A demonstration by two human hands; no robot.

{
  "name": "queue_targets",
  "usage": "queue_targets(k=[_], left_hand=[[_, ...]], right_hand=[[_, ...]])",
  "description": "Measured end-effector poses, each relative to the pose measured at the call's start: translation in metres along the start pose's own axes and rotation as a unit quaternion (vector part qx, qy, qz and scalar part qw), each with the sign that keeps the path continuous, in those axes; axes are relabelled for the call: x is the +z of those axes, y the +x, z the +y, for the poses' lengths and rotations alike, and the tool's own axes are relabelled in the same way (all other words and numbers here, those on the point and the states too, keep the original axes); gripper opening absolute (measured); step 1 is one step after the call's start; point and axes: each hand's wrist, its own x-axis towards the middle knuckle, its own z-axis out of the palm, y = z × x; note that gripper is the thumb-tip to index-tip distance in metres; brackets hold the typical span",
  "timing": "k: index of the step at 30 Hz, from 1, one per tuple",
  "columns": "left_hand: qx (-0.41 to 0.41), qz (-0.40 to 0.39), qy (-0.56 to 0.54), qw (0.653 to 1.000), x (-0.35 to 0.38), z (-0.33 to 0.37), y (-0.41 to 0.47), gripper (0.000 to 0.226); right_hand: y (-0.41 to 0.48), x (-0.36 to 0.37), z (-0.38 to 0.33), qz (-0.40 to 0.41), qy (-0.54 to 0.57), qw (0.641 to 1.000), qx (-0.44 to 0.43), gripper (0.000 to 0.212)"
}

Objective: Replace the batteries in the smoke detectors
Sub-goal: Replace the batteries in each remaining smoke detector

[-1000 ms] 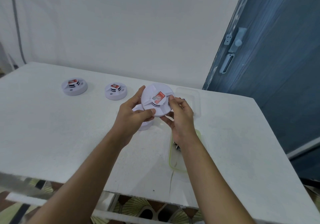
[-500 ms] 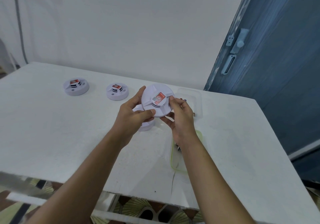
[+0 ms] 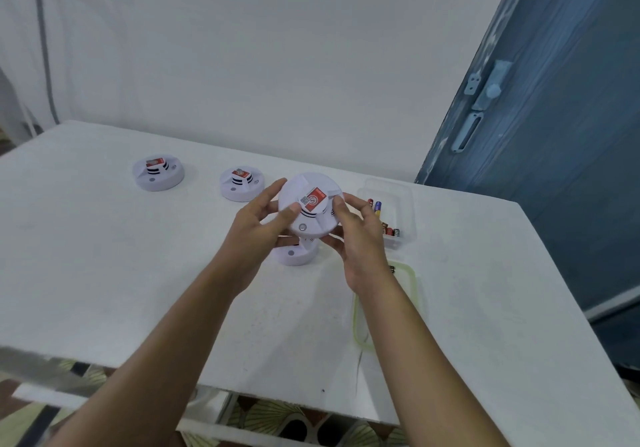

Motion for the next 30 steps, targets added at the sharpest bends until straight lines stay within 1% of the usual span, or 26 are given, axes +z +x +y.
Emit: queue_targets(k=[2, 9, 10, 12, 14, 17, 21, 25, 28, 30], left_hand=[[-0.02, 0.027, -0.013, 0.999, -0.008, -0.004, 0.003, 0.05], [-0.013, 0.102, 0.026, 0.994, -0.042, -0.011, 0.008, 0.017], [-0.011, 0.117, 0.038, 0.992, -0.047, -0.013, 0.009, 0.016], [-0.015, 0.146, 0.062, 0.987, -0.06, -0.017, 0.012, 0.021], [-0.031, 0.169, 0.077, 0.982, -0.073, -0.022, 0.017, 0.026], [-0.058, 0.184, 0.098, 0.976, -0.09, -0.027, 0.027, 0.028], [-0.098, 0.193, 0.119, 0.969, -0.102, -0.033, 0.038, 0.031], [-0.116, 0.193, 0.174, 0.959, -0.11, -0.04, 0.044, 0.028], [-0.123, 0.191, 0.224, 0.948, -0.112, -0.045, 0.046, 0.025], [-0.119, 0.183, 0.261, 0.94, -0.112, -0.047, 0.047, 0.027]], right_hand=[[0.004, 0.005, 0.007, -0.001, -0.024, 1.0, -0.008, 0.021], [0.018, 0.029, 0.032, -0.02, -0.177, 0.983, -0.038, 0.019], [0.019, 0.033, 0.034, -0.024, -0.194, 0.98, -0.041, 0.02], [0.023, 0.044, 0.036, -0.033, -0.242, 0.968, -0.049, 0.024], [0.027, 0.053, 0.036, -0.049, -0.315, 0.947, -0.051, 0.029], [0.036, 0.066, 0.04, -0.068, -0.422, 0.903, -0.05, 0.029], [0.05, 0.078, 0.049, -0.079, -0.526, 0.844, -0.07, 0.035], [0.058, 0.085, 0.052, -0.095, -0.593, 0.797, -0.059, 0.041], [0.062, 0.089, 0.055, -0.1, -0.629, 0.77, -0.043, 0.045], [0.063, 0.089, 0.057, -0.101, -0.642, 0.759, -0.038, 0.048]])
